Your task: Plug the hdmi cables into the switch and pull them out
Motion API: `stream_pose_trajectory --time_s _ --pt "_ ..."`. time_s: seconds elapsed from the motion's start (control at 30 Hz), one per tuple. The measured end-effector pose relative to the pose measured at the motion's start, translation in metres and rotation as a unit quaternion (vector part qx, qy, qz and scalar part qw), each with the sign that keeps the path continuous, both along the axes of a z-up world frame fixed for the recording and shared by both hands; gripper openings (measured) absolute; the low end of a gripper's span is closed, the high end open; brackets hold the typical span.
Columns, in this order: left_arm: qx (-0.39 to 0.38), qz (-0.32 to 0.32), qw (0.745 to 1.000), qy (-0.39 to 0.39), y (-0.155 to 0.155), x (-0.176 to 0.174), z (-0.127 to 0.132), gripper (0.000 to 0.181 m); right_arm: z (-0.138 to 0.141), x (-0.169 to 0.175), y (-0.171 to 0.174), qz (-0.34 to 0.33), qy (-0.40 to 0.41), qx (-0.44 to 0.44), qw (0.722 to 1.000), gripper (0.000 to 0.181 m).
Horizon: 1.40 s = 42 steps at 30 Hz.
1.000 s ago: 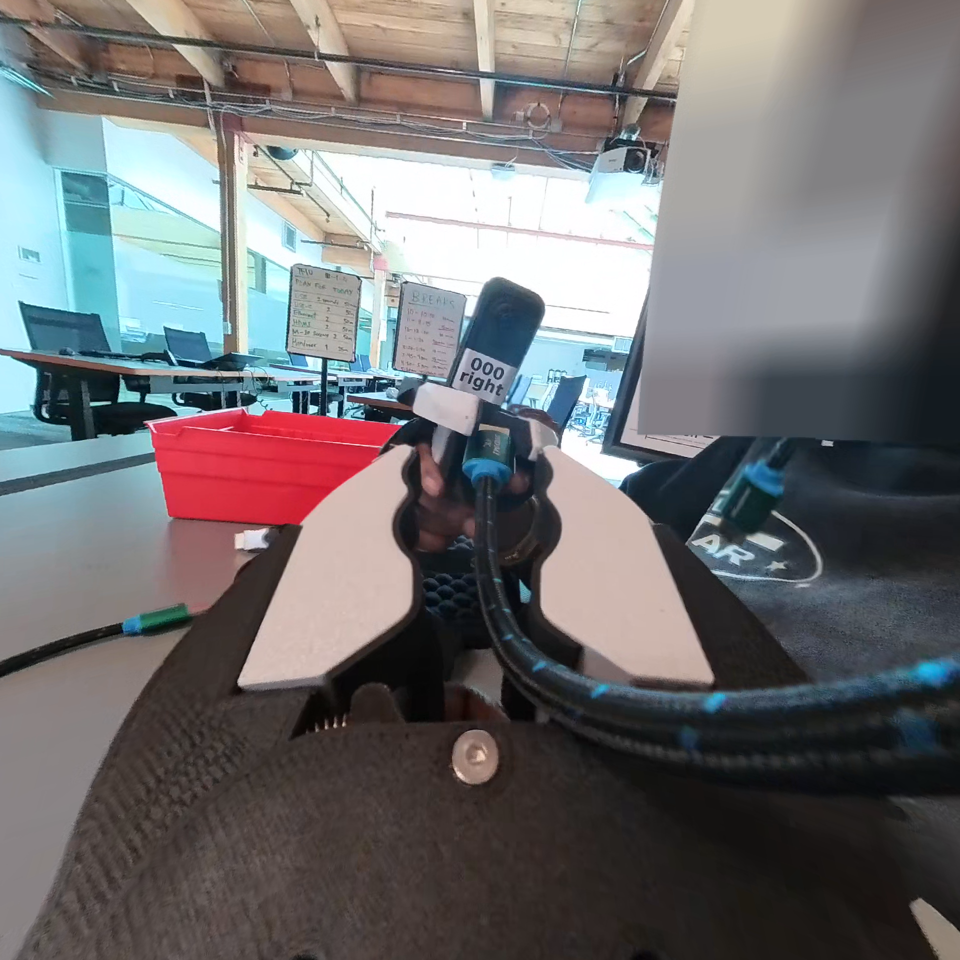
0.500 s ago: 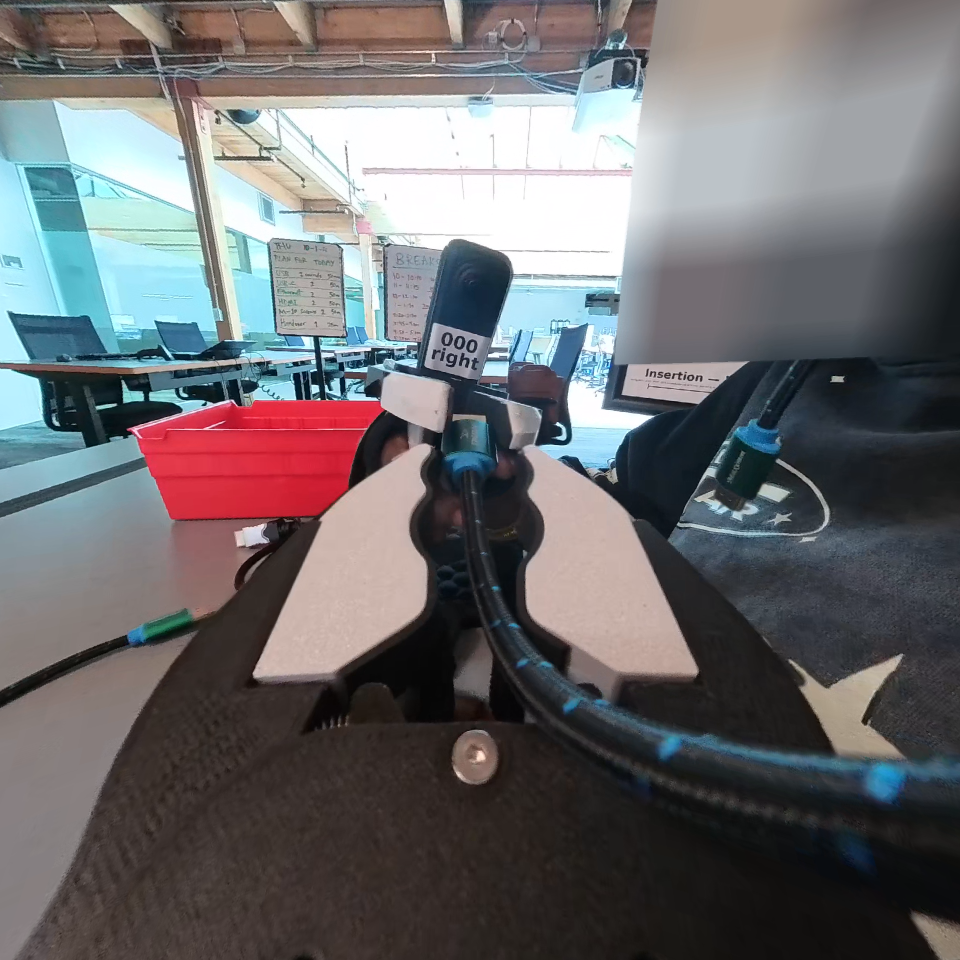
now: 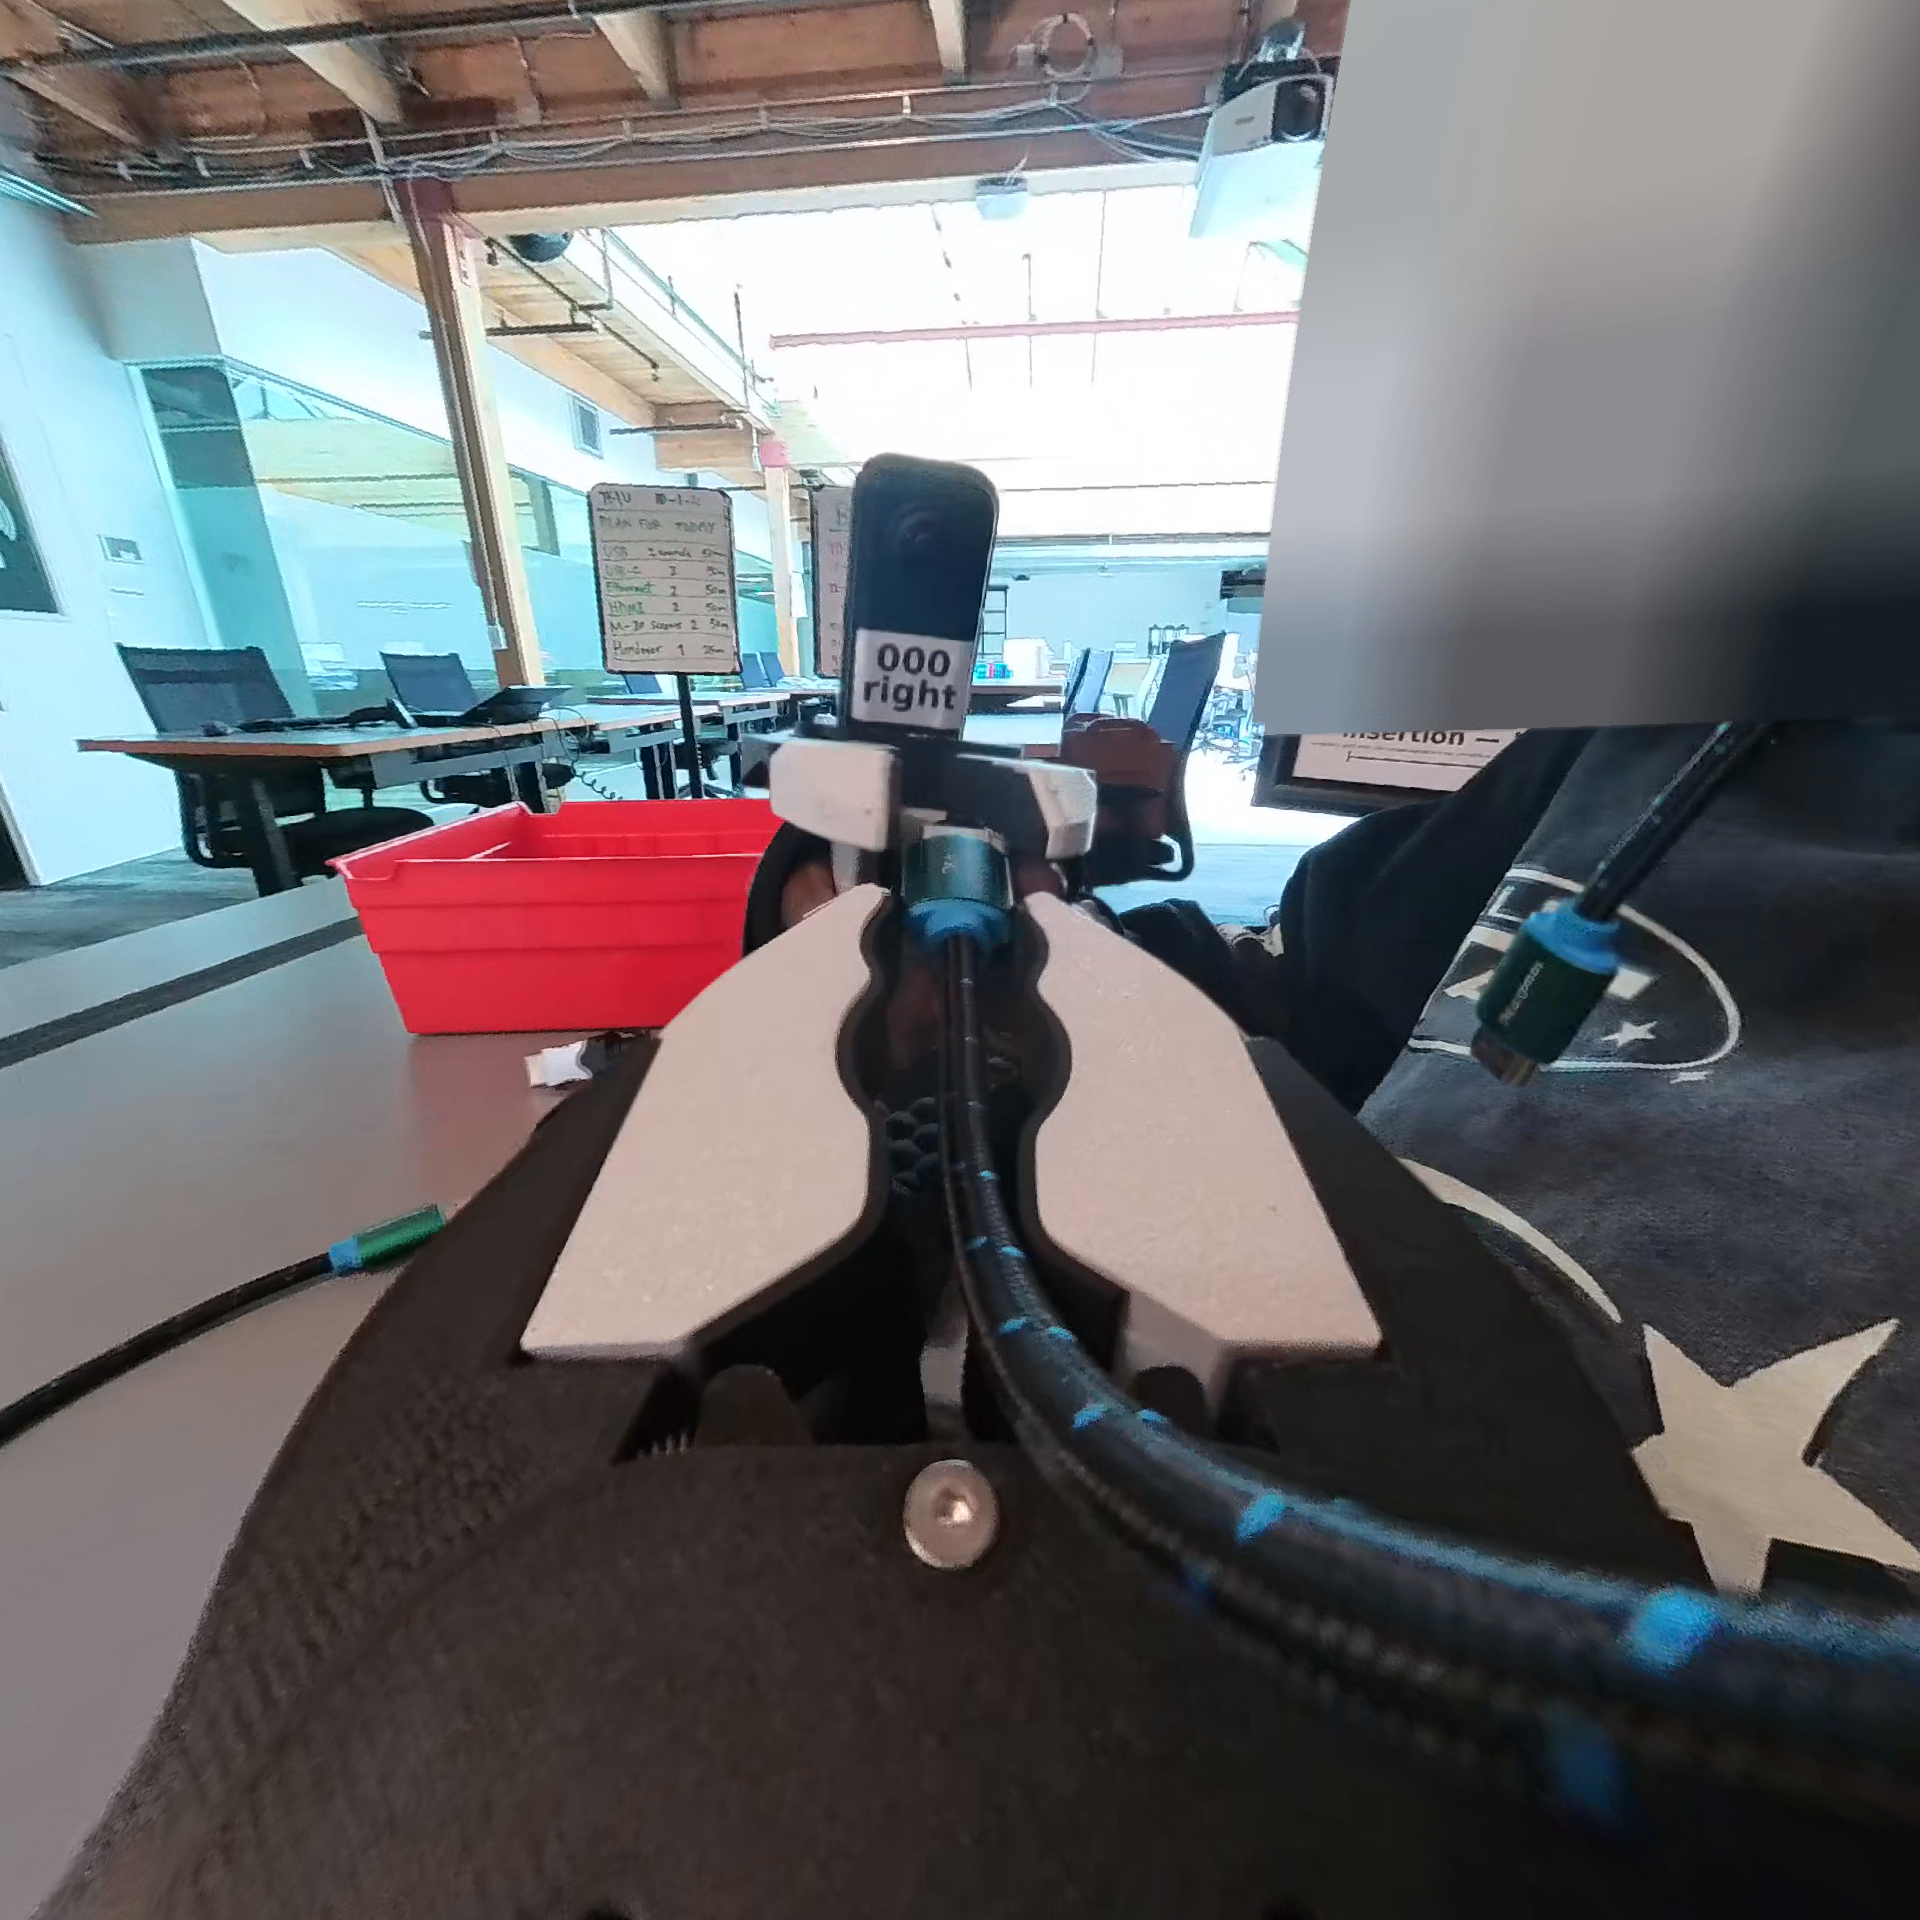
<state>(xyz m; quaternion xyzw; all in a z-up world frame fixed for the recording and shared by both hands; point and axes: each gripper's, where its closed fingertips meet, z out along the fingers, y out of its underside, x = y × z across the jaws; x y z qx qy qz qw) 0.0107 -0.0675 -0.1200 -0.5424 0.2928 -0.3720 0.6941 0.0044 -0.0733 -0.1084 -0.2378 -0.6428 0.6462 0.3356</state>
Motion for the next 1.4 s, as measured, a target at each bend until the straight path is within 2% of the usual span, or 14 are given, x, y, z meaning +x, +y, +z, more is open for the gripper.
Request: stream_pose_trajectory --time_s 0.07,0.13,0.47,0.53,0.57,0.6,0.63,0.7,0.77,0.87,1.03,1.1,1.23,1.4 --pt "0.0 0.001 1.0 -0.007 0.0 -0.002 0.001 0.02 -0.006 -0.002 0.004 -0.009 -0.018 0.013 1.0 0.029" --pt "-0.002 0.001 1.0 -0.005 0.001 -0.002 0.0 0.02 -0.005 -0.001 0.003 -0.006 -0.012 0.012 1.0 0.021" --pt "0.001 0.013 1.0 0.001 0.004 -0.003 -0.003 0.02 -0.007 -0.003 0.008 -0.011 -0.033 0.016 0.999 0.021" --pt "-0.001 0.025 1.0 0.005 0.007 -0.004 -0.003 0.02 -0.009 0.0 0.014 -0.028 -0.055 0.049 0.997 0.028" --pt "0.001 0.032 0.999 0.007 0.007 -0.006 -0.004 0.02 -0.012 0.004 0.02 -0.037 -0.083 0.069 0.994 0.048" --pt "0.001 0.035 0.999 0.01 0.008 -0.009 -0.004 0.02 -0.019 0.011 0.027 -0.046 -0.13 0.094 0.986 0.066" --pt "0.0 0.038 0.999 0.011 0.008 -0.012 -0.005 0.02 -0.032 0.019 0.038 -0.064 -0.191 0.126 0.971 0.075" --pt "-0.001 0.043 0.999 0.011 0.01 -0.017 -0.006 0.02 -0.062 0.035 0.069 -0.139 -0.286 0.219 0.923 0.081" --pt "-0.004 0.043 0.999 0.011 0.011 -0.017 -0.007 0.02 -0.087 0.052 0.083 -0.171 -0.351 0.295 0.872 0.079" --pt "-0.004 0.042 0.999 0.019 0.011 -0.015 -0.01 0.02 -0.112 0.057 0.086 -0.185 -0.412 0.344 0.823 0.071" --pt "-0.005 0.034 0.999 0.018 0.009 -0.015 -0.011 0.02 -0.147 0.047 0.097 -0.193 -0.463 0.376 0.779 0.067" --pt "-0.008 0.033 0.999 0.019 0.01 -0.015 -0.012 0.02 -0.151 0.041 0.097 -0.183 -0.457 0.375 0.785 0.044" --pt "-0.011 0.04 0.998 0.041 0.011 -0.014 -0.016 0.02 -0.15 0.035 0.101 -0.146 -0.405 0.375 0.821 0.043" --pt "-0.02 0.048 0.994 0.093 0.013 -0.009 -0.028 0.02 -0.114 0.039 0.1 -0.109 -0.309 0.32 0.889 0.043"
